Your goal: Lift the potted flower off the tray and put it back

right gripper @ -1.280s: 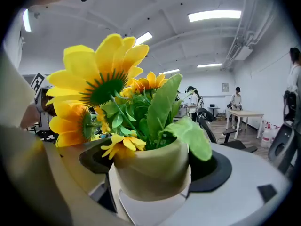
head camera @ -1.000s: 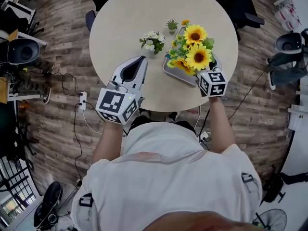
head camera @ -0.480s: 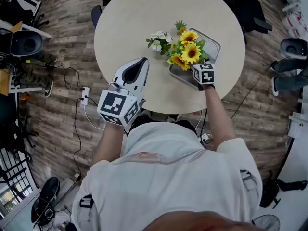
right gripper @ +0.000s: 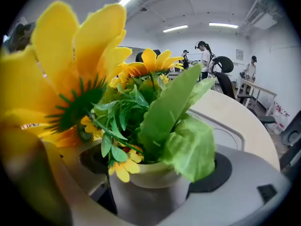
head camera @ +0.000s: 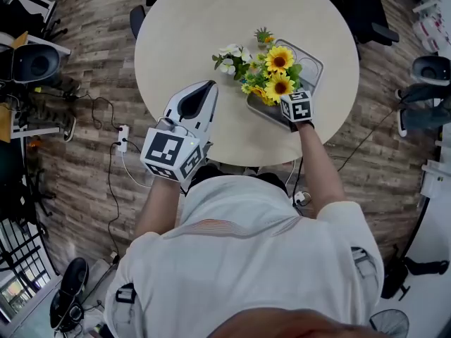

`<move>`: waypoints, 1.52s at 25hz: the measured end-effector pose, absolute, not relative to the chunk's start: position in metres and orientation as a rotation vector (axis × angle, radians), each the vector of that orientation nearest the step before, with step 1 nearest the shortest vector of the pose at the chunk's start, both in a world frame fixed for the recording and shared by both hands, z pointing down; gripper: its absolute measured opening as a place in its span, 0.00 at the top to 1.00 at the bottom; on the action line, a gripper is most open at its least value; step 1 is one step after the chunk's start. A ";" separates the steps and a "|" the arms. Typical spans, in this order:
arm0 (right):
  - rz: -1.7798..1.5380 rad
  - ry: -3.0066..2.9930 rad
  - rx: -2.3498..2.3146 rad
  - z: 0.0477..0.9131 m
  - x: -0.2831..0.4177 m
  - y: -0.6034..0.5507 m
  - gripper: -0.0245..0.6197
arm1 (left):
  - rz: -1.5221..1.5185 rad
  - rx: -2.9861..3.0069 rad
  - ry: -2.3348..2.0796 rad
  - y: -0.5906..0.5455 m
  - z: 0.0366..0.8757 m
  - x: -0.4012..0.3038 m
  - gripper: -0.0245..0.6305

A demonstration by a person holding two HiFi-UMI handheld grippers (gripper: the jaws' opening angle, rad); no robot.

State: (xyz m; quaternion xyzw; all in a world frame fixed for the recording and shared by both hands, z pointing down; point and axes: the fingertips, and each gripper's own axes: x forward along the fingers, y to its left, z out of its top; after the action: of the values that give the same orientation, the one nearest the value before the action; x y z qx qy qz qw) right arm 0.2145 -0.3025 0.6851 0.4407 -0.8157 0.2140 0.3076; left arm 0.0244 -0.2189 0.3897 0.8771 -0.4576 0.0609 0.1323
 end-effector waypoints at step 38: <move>0.053 -2.761 1.601 0.280 0.259 -0.206 0.84 | -0.059 2.811 -1.201 -0.208 0.281 0.072 0.96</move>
State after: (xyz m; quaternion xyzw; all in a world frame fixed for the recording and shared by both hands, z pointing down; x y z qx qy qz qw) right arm 0.2586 -0.2058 0.2799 0.5014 -0.8647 0.0167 -0.0255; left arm 0.0724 -0.2076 0.2808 0.9186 -0.3925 -0.0192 0.0420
